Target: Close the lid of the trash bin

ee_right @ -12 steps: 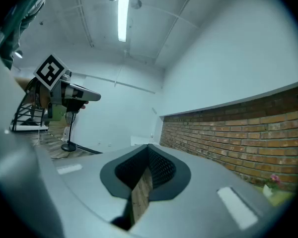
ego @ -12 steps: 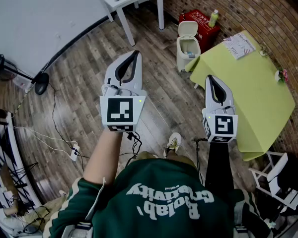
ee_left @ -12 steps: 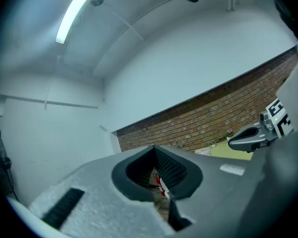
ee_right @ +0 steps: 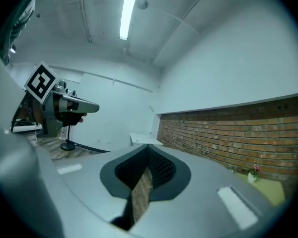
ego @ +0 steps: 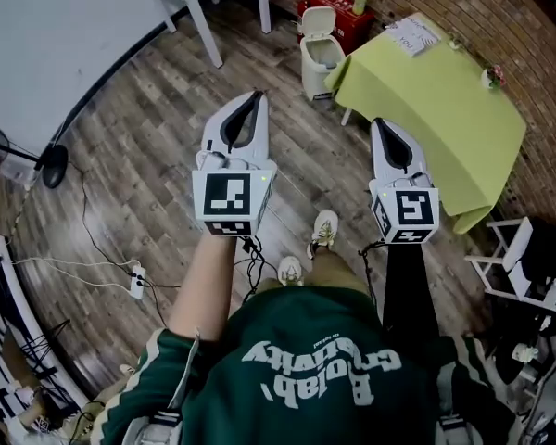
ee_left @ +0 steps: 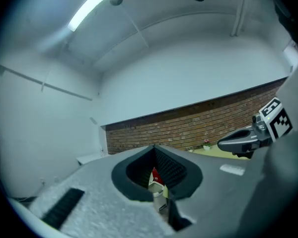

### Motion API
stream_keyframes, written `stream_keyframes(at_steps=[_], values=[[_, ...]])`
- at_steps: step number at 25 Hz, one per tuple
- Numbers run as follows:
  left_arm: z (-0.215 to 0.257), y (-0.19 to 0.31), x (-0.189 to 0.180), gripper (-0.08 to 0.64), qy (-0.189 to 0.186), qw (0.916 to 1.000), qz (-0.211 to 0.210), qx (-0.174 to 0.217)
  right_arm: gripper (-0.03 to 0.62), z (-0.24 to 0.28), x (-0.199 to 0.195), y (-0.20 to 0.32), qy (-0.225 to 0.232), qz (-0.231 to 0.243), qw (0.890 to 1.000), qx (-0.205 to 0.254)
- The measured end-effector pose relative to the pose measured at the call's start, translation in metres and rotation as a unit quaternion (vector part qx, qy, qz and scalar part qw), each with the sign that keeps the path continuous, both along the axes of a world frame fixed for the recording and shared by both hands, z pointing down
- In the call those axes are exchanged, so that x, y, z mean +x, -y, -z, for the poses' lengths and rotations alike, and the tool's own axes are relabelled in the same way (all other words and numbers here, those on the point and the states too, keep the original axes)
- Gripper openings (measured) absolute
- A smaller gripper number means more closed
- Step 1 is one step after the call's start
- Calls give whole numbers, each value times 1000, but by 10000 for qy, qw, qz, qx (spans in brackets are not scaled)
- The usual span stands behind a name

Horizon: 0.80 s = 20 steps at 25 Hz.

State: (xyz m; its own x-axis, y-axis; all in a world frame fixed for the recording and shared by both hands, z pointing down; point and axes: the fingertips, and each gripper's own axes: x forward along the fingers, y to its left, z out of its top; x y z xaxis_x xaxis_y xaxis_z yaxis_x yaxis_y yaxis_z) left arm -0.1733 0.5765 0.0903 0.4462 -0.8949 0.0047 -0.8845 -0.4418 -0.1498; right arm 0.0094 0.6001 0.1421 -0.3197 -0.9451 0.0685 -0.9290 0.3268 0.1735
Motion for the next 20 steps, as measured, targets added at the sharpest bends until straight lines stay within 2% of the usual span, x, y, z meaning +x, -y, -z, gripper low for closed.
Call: stream_keyframes(at_steps=[2, 5, 8, 14, 20], values=[[-4, -9, -3, 8, 168, 9998, 91, 6, 15, -1, -1, -10, 9, -154, 9999, -64], [-4, -19, -5, 1, 244, 9996, 75, 79, 87, 3, -4, -20, -66, -259, 9996, -51], [1, -25, -2, 59, 28, 9998, -158, 153, 89, 5, -6, -24, -10, -283, 9996, -32], [1, -20, 10, 104, -362, 9969, -671, 171, 87, 2, -7, -16, 11, -362, 9993, -20], [-3, -1, 20, 106, -299, 9963, -796, 130, 77, 4, -1, -2, 205, -404, 9990, 29]])
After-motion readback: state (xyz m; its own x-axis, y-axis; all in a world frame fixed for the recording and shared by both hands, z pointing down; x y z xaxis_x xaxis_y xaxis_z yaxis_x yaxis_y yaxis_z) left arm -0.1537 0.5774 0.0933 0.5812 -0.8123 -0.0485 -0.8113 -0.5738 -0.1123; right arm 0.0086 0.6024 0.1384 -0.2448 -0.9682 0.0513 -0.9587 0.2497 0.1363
